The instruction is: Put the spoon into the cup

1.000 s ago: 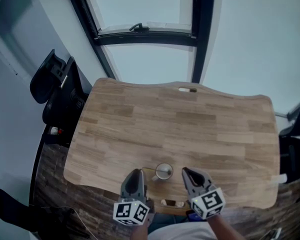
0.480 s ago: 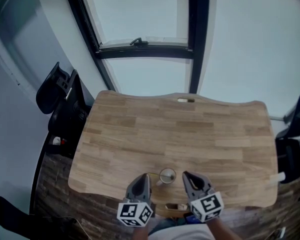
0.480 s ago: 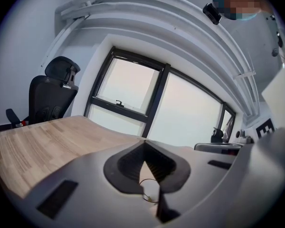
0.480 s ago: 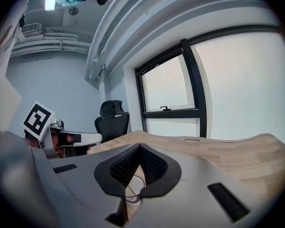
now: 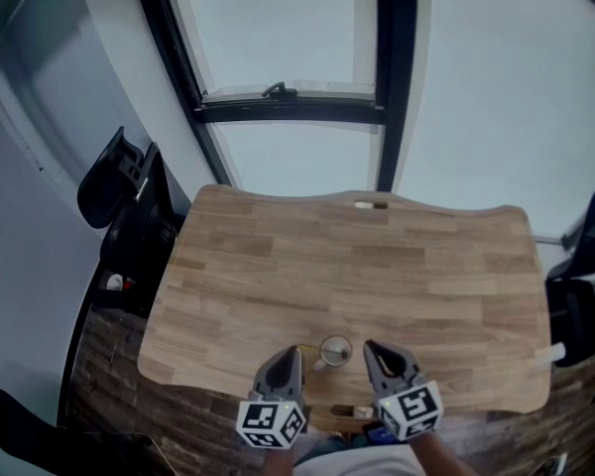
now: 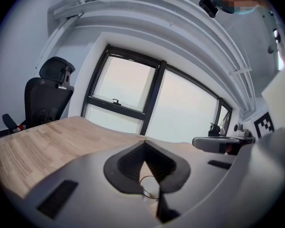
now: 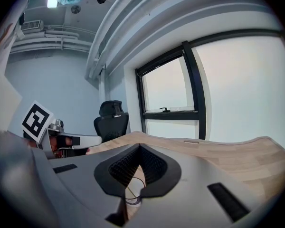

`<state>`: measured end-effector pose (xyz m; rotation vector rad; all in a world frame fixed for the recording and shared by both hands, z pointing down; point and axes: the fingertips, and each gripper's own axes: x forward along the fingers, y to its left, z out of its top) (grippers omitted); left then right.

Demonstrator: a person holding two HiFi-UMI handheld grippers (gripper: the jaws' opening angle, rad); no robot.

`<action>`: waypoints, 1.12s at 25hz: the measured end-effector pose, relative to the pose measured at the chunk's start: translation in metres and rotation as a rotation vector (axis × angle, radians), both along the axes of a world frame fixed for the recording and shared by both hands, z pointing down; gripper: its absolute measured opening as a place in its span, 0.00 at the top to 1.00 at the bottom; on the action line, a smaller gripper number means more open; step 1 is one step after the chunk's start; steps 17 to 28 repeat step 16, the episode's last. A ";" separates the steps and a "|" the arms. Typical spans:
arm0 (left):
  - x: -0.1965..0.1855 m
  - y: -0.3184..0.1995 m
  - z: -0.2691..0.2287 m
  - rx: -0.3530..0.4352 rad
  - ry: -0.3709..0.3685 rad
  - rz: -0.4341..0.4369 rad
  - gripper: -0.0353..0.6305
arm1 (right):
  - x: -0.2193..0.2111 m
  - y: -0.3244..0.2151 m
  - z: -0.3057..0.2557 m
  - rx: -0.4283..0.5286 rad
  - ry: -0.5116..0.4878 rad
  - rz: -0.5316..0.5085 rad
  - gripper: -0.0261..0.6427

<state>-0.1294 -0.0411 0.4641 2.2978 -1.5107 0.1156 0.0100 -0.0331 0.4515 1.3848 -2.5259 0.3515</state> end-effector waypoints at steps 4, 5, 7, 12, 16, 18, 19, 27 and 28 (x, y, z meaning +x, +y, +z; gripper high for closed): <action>-0.001 0.001 0.000 -0.002 0.016 0.001 0.94 | -0.002 0.001 -0.002 0.012 -0.001 -0.002 0.97; -0.002 0.001 0.000 -0.004 0.019 0.000 0.94 | -0.003 0.001 -0.004 0.014 -0.002 -0.003 0.97; -0.004 0.001 0.000 -0.005 0.023 -0.001 0.94 | -0.003 0.001 -0.006 0.013 0.001 0.000 0.97; -0.004 -0.003 0.000 -0.003 0.024 0.008 0.94 | 0.000 -0.001 -0.008 0.017 0.001 0.015 0.97; -0.002 -0.005 0.000 0.000 0.034 0.016 0.94 | 0.004 -0.003 -0.005 0.015 0.008 0.024 0.97; -0.002 -0.005 0.000 0.000 0.034 0.016 0.94 | 0.004 -0.003 -0.005 0.015 0.008 0.024 0.97; -0.002 -0.005 0.000 0.000 0.034 0.016 0.94 | 0.004 -0.003 -0.005 0.015 0.008 0.024 0.97; -0.002 -0.005 0.000 0.000 0.034 0.016 0.94 | 0.004 -0.003 -0.005 0.015 0.008 0.024 0.97; -0.002 -0.005 0.000 0.000 0.034 0.016 0.94 | 0.004 -0.003 -0.005 0.015 0.008 0.024 0.97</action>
